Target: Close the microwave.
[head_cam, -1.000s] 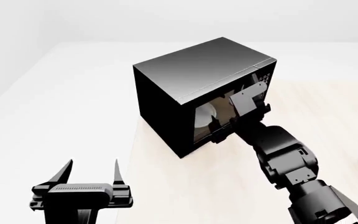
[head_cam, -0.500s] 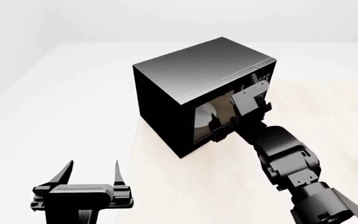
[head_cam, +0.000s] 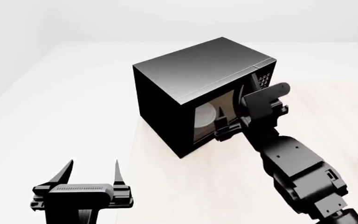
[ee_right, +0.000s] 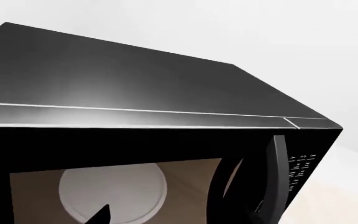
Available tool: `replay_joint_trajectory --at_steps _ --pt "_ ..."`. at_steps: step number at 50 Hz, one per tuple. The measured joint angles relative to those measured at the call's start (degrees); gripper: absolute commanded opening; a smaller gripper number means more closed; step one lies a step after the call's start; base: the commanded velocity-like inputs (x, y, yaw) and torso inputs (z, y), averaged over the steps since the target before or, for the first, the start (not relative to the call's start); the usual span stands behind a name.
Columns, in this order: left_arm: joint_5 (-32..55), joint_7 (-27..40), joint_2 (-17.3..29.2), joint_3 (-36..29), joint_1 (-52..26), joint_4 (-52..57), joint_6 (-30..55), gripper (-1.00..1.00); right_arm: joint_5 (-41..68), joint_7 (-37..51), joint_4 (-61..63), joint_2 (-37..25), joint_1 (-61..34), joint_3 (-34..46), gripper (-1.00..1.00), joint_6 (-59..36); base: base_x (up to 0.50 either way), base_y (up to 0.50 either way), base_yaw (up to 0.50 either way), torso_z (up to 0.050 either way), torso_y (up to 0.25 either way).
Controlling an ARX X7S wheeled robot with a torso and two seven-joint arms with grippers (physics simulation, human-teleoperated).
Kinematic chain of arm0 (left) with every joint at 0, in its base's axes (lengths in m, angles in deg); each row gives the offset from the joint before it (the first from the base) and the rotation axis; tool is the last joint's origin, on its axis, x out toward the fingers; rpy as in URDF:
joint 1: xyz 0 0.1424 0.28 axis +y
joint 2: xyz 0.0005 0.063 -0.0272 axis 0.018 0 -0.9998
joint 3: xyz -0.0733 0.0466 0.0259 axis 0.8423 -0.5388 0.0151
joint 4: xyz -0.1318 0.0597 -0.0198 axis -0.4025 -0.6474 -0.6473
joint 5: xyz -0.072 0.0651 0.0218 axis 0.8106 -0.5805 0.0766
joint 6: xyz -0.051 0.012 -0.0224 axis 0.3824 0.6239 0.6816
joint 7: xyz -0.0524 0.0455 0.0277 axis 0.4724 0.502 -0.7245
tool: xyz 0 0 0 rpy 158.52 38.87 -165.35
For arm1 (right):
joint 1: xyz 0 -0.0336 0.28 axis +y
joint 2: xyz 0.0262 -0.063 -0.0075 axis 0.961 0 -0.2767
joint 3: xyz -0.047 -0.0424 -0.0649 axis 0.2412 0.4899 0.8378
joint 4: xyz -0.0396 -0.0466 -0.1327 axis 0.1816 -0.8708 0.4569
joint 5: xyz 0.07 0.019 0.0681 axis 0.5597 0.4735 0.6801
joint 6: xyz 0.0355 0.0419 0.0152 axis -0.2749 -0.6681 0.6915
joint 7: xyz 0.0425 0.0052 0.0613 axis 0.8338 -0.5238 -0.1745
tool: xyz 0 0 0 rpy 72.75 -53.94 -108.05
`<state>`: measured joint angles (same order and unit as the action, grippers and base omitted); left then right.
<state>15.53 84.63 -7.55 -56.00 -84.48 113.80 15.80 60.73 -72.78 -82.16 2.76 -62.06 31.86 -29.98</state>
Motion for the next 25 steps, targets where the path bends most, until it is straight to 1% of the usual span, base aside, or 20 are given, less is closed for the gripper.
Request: replay_joint_trajectory --at_steps 14,25 --pt "0.01 -0.07 0.15 -0.11 0.18 -0.25 -0.62 1.00 3.98 9.47 19.08 -4.65 7.38 -3.76 1.00 -4.81 0.00 0.00 0.00 0.000 0.000" --pt "0.14 0.06 0.28 -0.16 0.19 -0.02 -0.60 1.00 6.79 14.84 31.17 -7.80 13.77 -6.17 1.00 -6.05 0.00 0.00 0.00 0.000 0.000"
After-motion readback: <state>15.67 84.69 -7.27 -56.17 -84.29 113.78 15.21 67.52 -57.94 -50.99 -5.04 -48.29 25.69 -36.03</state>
